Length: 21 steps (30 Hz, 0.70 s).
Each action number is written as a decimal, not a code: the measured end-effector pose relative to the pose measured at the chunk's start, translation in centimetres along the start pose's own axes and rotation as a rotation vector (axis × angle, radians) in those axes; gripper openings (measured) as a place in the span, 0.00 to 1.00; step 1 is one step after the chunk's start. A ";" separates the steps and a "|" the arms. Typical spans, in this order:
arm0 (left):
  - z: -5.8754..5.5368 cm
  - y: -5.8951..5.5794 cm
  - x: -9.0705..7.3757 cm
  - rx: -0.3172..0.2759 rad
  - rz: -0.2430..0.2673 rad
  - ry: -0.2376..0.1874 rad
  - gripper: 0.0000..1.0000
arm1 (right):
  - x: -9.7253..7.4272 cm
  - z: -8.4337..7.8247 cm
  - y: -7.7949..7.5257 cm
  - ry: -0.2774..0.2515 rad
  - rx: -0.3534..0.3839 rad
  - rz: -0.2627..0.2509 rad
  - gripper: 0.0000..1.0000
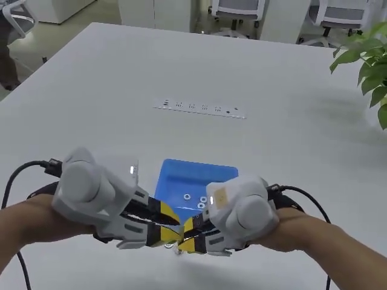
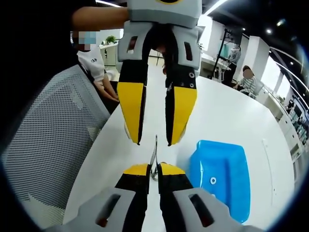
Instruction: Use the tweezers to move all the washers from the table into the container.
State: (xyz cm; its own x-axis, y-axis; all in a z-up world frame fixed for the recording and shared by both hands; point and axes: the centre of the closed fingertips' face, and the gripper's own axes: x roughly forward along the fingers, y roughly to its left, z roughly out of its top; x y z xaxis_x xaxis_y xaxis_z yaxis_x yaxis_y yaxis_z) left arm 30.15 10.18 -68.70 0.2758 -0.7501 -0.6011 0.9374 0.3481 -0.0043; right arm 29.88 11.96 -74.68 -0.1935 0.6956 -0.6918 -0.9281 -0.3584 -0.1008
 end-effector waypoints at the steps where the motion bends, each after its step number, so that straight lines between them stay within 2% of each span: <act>1: 0.0 0.0 -0.1 -0.006 0.001 -0.006 0.23 | -0.1 0.1 0.0 -0.001 0.002 -0.002 0.07; 8: -0.4 0.0 -0.4 -0.056 0.018 -0.014 0.38 | -0.9 0.6 -0.2 -0.012 0.007 -0.012 0.07; 17: -0.8 0.3 -0.8 -0.122 0.064 -0.048 0.58 | -2.1 1.8 -0.3 -0.027 0.009 -0.014 0.07; 21: -1.0 0.7 -1.2 -0.157 0.093 -0.074 0.66 | -2.6 2.3 -0.4 -0.032 0.005 -0.019 0.07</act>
State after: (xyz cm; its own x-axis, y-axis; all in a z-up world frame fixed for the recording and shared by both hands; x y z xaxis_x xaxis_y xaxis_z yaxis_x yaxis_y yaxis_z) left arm 30.28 11.92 -68.81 0.3801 -0.7479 -0.5442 0.8641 0.4970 -0.0796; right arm 30.07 11.73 -71.22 -0.1861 0.7221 -0.6663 -0.9332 -0.3420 -0.1100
